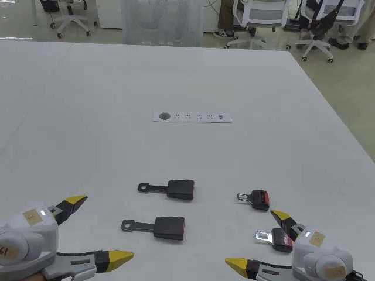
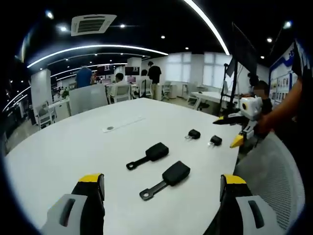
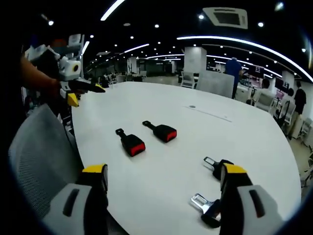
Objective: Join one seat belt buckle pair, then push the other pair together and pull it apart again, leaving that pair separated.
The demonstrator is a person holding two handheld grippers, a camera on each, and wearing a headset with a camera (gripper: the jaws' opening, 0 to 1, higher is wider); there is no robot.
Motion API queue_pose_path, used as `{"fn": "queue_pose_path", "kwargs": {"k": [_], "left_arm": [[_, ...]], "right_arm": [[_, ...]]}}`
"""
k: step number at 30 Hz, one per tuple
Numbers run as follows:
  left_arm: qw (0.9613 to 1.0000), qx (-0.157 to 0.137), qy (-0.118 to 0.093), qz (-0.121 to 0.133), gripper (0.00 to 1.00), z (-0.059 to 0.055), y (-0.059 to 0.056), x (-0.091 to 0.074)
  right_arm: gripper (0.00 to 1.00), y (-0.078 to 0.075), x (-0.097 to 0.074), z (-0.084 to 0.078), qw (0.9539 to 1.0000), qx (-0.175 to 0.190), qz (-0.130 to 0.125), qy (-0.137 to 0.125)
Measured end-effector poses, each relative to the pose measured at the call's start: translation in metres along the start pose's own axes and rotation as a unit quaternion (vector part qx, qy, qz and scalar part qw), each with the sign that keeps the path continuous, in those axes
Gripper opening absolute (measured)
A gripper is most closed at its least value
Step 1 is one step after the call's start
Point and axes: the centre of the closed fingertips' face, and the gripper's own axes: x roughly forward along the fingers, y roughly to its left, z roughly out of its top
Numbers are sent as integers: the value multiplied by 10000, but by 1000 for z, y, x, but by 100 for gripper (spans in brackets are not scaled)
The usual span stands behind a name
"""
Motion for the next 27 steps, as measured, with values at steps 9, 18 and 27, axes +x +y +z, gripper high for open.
{"fn": "queue_pose_path", "kwargs": {"k": [9, 18, 27], "left_arm": [[10000, -12, 2, -9, 100, -3, 1, 0], [10000, -6, 4, -16, 100, -4, 1, 1], [10000, -24, 11, -10, 100, -4, 0, 1]], "right_arm": [[97, -1, -1, -1, 10000, 7, -23, 17], [97, 0, -1, -3, 10000, 2, -2, 35], [97, 0, -1, -5, 10000, 13, 13, 70]]}}
